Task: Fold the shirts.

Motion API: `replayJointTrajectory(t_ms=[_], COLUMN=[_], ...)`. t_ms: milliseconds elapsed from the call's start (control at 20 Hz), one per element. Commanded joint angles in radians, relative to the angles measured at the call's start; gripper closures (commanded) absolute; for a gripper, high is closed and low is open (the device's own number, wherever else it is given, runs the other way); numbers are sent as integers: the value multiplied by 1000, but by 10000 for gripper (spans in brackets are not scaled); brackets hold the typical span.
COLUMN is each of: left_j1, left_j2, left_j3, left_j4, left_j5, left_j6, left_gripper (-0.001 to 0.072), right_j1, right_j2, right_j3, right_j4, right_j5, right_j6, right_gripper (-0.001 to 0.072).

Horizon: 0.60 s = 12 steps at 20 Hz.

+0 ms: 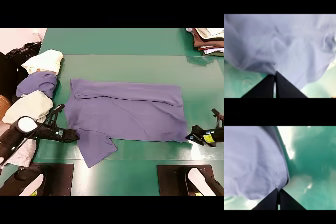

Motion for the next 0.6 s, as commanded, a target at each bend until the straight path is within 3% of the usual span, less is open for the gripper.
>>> replayJointTrajectory(t_ms=[0,150,250,400,550], left_j1=[0,0,0,0,0], left_j2=[161,304,319,302,139], left_j3=[12,19,88,221,311], left_j4=[142,82,28,64,147], left_j5=[-158,-359,-424,-261,-105], left_j6=[-113,-179,-182,-195,-174], left_gripper=[687,686,687,686,685], right_j1=[37,-21,-33,13,103], right_j2=[81,212,269,226,55], right_j3=[83,137,186,291,402], right_j4=[-128,-202,-191,-165,-166], right_j5=[169,294,288,278,240], right_j6=[9,9,40,54,54], right_gripper=[700,699,700,700,700])
